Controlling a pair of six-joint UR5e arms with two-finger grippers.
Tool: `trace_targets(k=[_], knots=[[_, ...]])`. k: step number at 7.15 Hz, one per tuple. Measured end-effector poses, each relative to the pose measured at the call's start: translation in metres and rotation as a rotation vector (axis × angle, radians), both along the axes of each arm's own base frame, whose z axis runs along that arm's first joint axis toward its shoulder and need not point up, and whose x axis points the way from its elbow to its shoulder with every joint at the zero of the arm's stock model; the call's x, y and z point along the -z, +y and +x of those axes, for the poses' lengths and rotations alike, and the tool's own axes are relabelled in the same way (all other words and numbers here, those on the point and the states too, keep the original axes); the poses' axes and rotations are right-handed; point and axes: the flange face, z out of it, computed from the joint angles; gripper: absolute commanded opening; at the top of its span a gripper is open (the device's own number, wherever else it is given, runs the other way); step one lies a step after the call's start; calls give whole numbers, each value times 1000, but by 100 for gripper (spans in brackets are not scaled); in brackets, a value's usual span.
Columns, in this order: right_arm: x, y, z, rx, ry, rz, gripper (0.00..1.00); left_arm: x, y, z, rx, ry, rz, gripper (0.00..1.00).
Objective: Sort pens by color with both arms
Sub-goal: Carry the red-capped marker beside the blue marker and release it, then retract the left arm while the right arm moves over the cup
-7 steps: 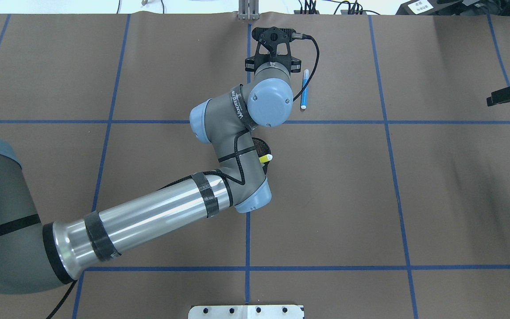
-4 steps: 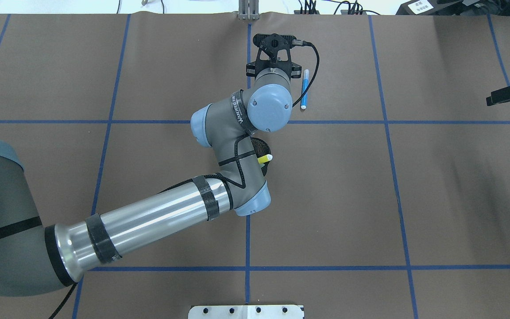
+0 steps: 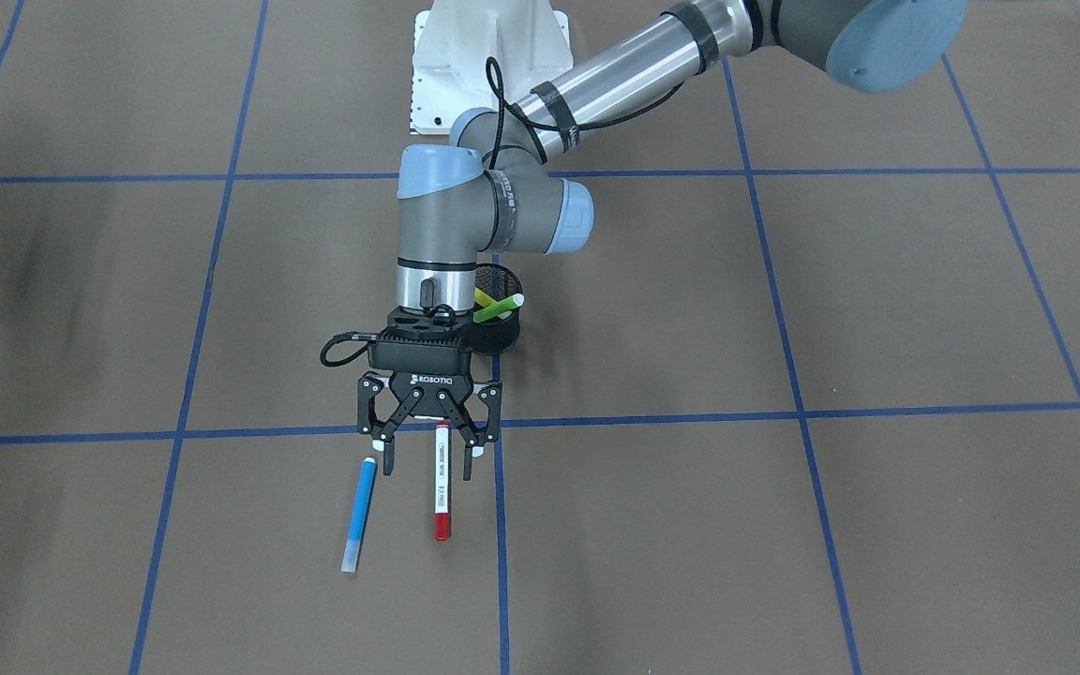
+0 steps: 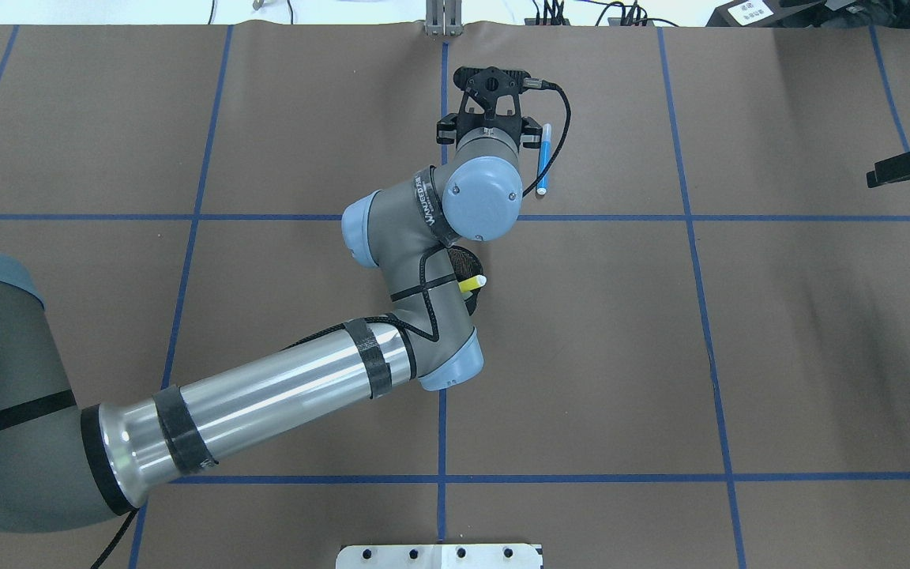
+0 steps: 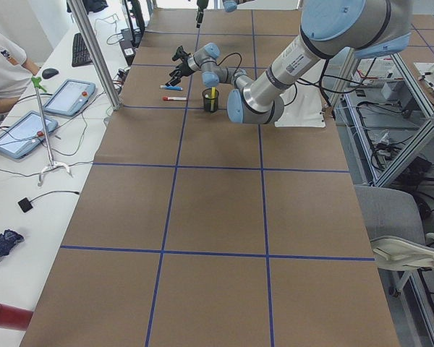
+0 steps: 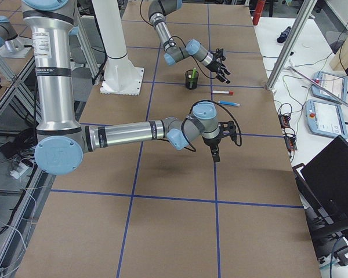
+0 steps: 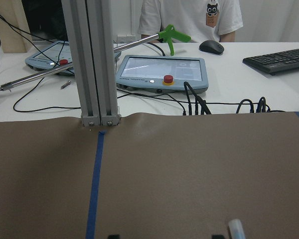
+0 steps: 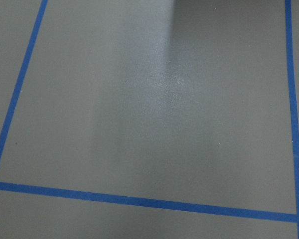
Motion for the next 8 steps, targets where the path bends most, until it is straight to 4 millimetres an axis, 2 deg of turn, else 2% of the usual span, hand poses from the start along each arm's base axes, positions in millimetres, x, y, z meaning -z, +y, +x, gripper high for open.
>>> trace_targets(k=[2,3,4,5,6,7,8], knots=[[6,-4,-2,-3,-5,8,99,19,3,-10,-16,19,13,99],[11,-7,-3,-6,-9,11,99,33,-2,-27,-42,17,-3,99],[16,-11,-4,-13,-16,13,99,39,-11,-52,-83,4,-45,99],[26,-16,-7,-33,-33,3,99,31,-20,-84,-140,-9,-88,99],[41,-22,-14,-67,-69,-23,99,10,-28,-124,-202,-28,-112,99],[64,-27,-33,-104,-123,-66,99,-17,-35,-170,-267,-50,-130,99],[89,-28,-62,-127,-184,-121,99,-41,-41,-216,-330,-50,-161,99]])
